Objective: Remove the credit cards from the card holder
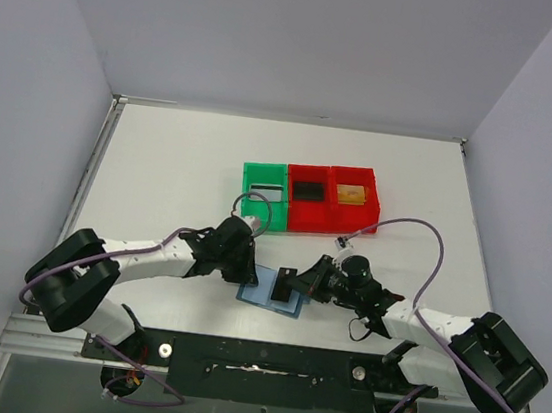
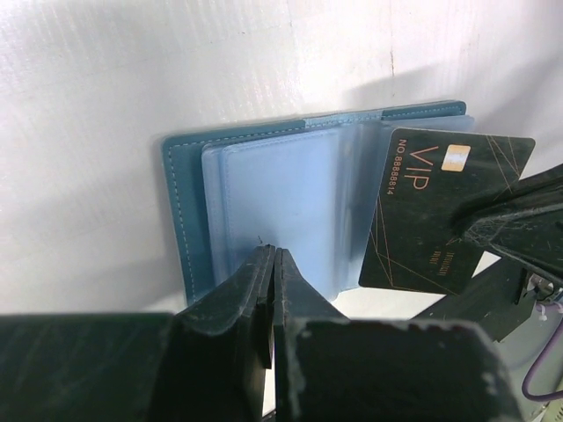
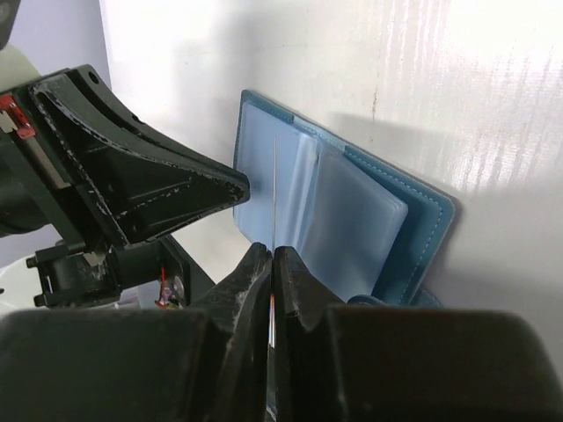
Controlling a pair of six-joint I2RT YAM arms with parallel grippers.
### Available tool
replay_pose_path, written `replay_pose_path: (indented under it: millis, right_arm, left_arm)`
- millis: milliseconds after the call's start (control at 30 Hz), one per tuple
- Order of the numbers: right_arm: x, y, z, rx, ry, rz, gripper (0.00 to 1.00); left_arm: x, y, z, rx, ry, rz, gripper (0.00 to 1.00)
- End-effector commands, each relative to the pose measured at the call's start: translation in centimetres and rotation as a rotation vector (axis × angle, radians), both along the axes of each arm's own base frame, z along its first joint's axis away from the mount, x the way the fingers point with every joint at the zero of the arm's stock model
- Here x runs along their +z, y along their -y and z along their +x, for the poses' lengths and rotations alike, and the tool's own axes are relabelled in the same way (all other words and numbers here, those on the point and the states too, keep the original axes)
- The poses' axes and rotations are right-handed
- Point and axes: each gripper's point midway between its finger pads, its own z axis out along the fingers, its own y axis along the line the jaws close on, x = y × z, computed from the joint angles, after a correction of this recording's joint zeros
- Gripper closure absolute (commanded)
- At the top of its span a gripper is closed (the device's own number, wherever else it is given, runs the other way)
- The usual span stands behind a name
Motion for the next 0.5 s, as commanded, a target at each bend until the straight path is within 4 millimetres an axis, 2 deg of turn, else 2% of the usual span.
replay_pose_path:
  millis: [0,267,467]
  right_arm:
    - [2.6,-0.6,1.3,0.030,0.121,0.007,1.00]
    - [6.9,-0.5,2.8,0.034,0.324,0.013,1.00]
    - [11.7,1.1,4.6,0.022,0.599,-0.105,1.00]
  left_arm:
    - [2.1,0.3,1.1,0.031,0.063,-0.041,1.00]
    - [4.8,-0.9,2.3,0.091,0.151,-0.044,0.86]
    - [7.9,-3.6,3.7,0.160,0.247,-0.054,0.64]
